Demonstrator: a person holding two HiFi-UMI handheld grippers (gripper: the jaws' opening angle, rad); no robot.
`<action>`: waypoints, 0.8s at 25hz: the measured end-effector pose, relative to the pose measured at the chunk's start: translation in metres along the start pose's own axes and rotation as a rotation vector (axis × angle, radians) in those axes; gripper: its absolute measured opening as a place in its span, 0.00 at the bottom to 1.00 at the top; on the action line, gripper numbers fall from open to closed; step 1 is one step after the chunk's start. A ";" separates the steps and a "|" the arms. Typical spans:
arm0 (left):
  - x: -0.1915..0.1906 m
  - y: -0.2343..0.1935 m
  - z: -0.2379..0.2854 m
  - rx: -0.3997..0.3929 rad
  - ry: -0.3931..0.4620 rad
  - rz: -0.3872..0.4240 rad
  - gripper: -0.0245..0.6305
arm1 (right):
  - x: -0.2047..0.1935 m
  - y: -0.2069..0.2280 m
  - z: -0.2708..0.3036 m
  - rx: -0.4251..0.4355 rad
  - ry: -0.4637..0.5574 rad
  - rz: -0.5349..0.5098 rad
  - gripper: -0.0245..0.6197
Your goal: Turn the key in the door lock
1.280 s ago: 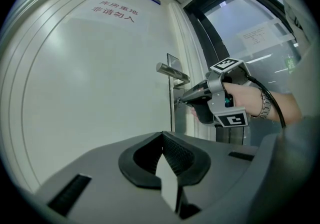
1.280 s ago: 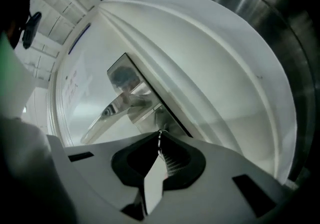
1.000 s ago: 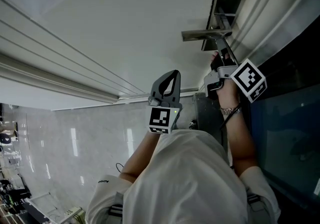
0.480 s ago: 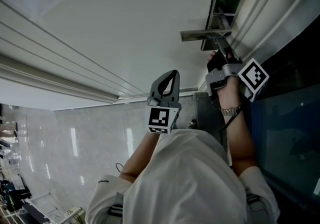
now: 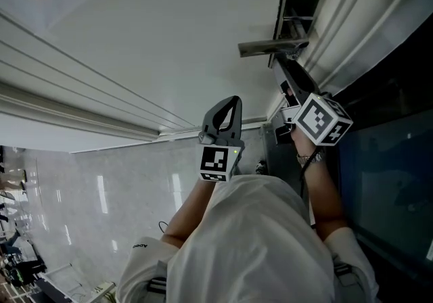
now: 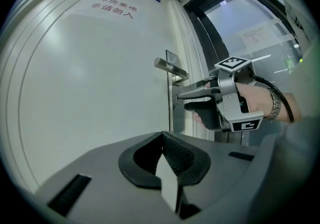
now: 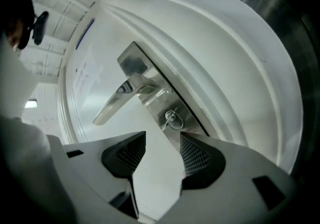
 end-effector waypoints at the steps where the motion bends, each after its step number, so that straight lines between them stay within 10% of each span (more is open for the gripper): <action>1: 0.000 0.000 0.000 0.001 0.000 -0.001 0.05 | 0.003 -0.003 0.000 -0.001 0.004 -0.063 0.33; 20: 0.000 -0.001 0.000 0.000 0.002 0.001 0.05 | 0.005 -0.029 0.007 -0.060 -0.051 -1.172 0.33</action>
Point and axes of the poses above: the fingertips, and each gripper's own axes: z forward along the fingers, y to its right, x out of its top, the point moved 10 cm from there along -z, backward along the fingers, and after that the axes turned 10 degrees about y, right-handed, at the moved point
